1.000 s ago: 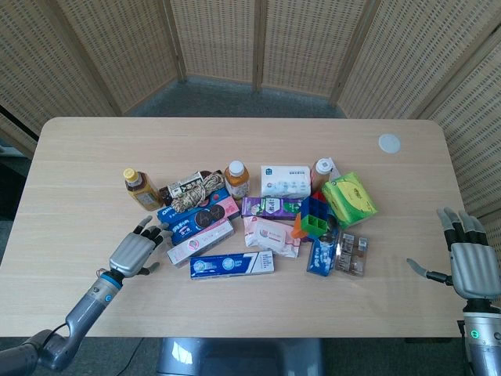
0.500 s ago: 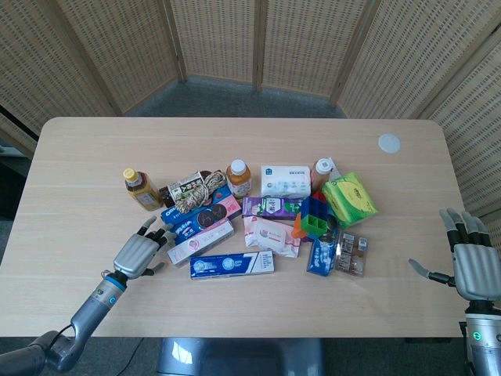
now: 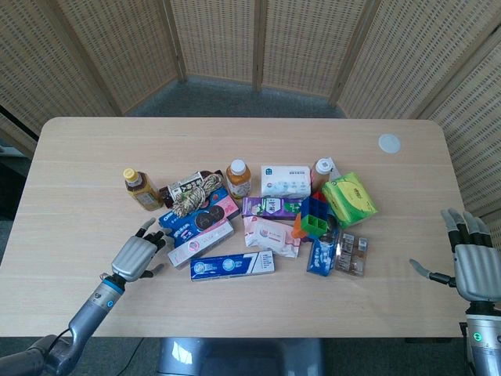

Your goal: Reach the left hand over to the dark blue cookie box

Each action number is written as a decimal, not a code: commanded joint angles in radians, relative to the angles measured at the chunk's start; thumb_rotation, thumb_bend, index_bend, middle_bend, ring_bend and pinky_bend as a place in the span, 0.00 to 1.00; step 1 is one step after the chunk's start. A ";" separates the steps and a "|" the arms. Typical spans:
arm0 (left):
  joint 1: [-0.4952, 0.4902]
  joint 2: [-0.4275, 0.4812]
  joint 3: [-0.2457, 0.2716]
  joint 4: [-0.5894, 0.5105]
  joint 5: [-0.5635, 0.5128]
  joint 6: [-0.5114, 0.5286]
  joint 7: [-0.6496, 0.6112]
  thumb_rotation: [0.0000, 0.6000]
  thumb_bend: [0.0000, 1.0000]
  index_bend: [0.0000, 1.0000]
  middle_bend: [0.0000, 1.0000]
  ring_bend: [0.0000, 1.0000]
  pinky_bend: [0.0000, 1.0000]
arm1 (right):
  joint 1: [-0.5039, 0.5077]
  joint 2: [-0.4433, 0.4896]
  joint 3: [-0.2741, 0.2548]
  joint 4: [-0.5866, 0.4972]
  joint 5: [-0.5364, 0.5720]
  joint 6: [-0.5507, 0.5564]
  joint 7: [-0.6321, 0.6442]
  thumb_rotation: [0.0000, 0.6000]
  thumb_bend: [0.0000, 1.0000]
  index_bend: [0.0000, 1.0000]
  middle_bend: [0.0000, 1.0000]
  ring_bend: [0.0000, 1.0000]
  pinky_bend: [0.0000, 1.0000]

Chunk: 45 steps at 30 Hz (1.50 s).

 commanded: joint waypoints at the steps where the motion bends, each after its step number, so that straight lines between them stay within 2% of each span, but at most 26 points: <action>1: 0.004 -0.006 0.005 0.010 0.006 0.009 -0.004 1.00 0.34 0.34 0.29 0.39 0.15 | 0.000 0.000 0.001 0.000 0.000 0.000 -0.001 0.47 0.03 0.00 0.00 0.00 0.00; 8: 0.018 -0.016 0.009 0.028 0.011 0.040 -0.024 1.00 0.34 0.41 0.34 0.43 0.25 | 0.005 -0.003 0.005 -0.003 0.001 -0.005 -0.005 0.47 0.03 0.00 0.00 0.00 0.00; 18: 0.035 -0.027 0.006 0.062 0.021 0.091 -0.066 1.00 0.34 0.50 0.45 0.55 0.38 | 0.011 -0.011 0.010 -0.002 0.003 -0.008 -0.011 0.46 0.03 0.00 0.00 0.00 0.00; 28: 0.038 -0.019 0.000 0.067 0.022 0.106 -0.077 1.00 0.34 0.52 0.48 0.57 0.40 | 0.012 -0.012 0.012 -0.006 0.002 -0.004 -0.016 0.46 0.03 0.00 0.00 0.00 0.00; 35: 0.024 0.025 -0.025 0.018 0.034 0.143 -0.073 1.00 0.34 0.52 0.49 0.57 0.41 | 0.014 -0.015 0.012 -0.006 0.003 -0.009 -0.018 0.46 0.03 0.00 0.00 0.00 0.00; 45: 0.004 0.141 -0.083 -0.137 0.038 0.201 -0.049 1.00 0.34 0.52 0.49 0.57 0.40 | 0.024 -0.024 0.010 -0.001 0.000 -0.024 -0.017 0.47 0.03 0.00 0.00 0.00 0.00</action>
